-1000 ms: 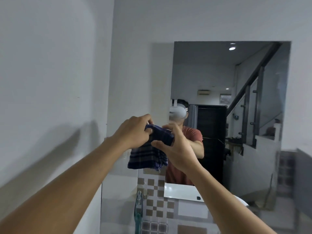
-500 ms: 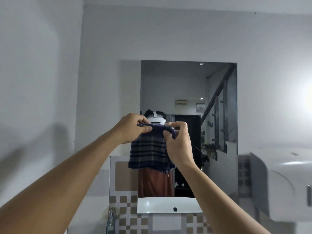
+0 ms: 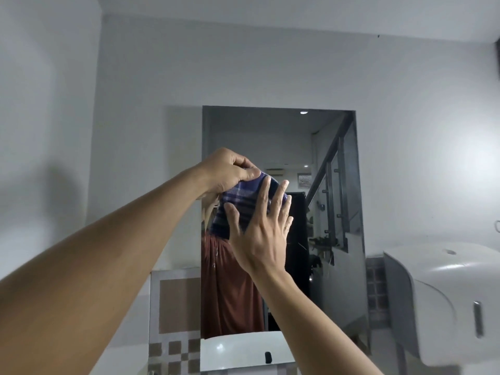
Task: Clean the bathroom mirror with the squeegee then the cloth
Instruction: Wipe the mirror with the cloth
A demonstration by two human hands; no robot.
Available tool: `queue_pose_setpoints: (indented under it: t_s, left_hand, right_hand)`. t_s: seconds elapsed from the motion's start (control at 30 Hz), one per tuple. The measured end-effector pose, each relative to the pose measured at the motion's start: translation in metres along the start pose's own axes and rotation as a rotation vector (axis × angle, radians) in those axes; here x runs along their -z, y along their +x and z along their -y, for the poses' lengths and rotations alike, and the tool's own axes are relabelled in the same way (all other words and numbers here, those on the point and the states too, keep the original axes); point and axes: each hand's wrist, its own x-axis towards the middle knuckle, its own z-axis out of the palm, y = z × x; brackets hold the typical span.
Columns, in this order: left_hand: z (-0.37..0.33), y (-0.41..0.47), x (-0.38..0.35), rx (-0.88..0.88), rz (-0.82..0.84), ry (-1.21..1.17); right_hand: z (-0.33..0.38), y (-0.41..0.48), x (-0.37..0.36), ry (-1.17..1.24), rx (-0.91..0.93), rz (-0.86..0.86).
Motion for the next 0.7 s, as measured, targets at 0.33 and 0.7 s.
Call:
queue_pose_setpoints:
  t_s: [0.33,0.7]
  left_hand:
    - [0.061,0.001,-0.013,-0.027,-0.524,0.132]
    - [0.154,-0.039,-0.090,-0.339,-0.391,0.841]
  right_hand:
    - [-0.029,0.061,-0.021,-0.083,0.140,-0.159]
    - [0.007,0.165,-0.017,-0.300,0.275,-0.030]
